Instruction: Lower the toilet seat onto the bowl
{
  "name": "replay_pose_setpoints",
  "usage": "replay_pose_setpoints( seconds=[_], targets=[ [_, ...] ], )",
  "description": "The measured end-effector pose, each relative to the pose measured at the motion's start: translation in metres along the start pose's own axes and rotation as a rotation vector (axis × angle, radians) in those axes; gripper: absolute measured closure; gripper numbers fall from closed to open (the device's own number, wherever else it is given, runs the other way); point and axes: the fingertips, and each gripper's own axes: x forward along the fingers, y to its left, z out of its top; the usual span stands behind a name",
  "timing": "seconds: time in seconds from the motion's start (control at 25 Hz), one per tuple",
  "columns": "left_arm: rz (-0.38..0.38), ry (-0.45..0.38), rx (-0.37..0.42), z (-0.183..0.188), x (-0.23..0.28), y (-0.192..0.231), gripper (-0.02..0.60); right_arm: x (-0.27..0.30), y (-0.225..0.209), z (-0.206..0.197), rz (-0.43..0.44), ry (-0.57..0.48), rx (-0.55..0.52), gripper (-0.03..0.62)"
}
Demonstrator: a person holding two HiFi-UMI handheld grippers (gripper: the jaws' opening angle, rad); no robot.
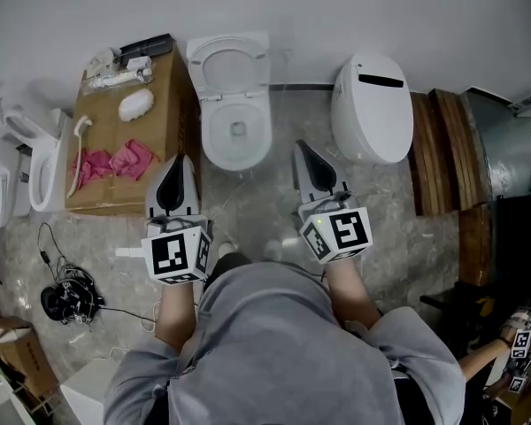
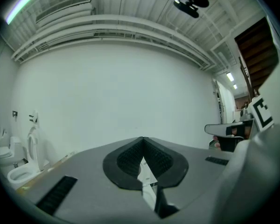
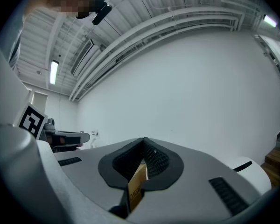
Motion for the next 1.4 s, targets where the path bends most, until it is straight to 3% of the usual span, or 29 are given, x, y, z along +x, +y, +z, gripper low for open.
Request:
replay_pose_setpoints(
  seconds=[0.32, 0.72, 1.04, 1.4],
  targets=[
    [0.010, 0.004, 0.007, -0.003, -0.003, -0.033, 0.581, -0.011, -0.024, -0.009, 0.023, 0.021, 0.004, 0.595],
    [-0.010, -0.002, 0.022, -0.002, 0.018, -0.033, 0.583, -0.002, -0.030, -0.014, 0.020, 0.018, -0.020, 0.595],
    [-0.045, -0.008, 0.000, -0.004, 0.067, -0.014, 0.583, 0.042, -0.036, -0.017, 0.005, 0.025, -0.035, 0.595],
    [-0.052, 0.006, -0.028, -0.008, 0.135, 0.041, 0.583, 0.126, -0.041, -0.025, -0.026, 0.038, -0.035, 0.595]
  ],
)
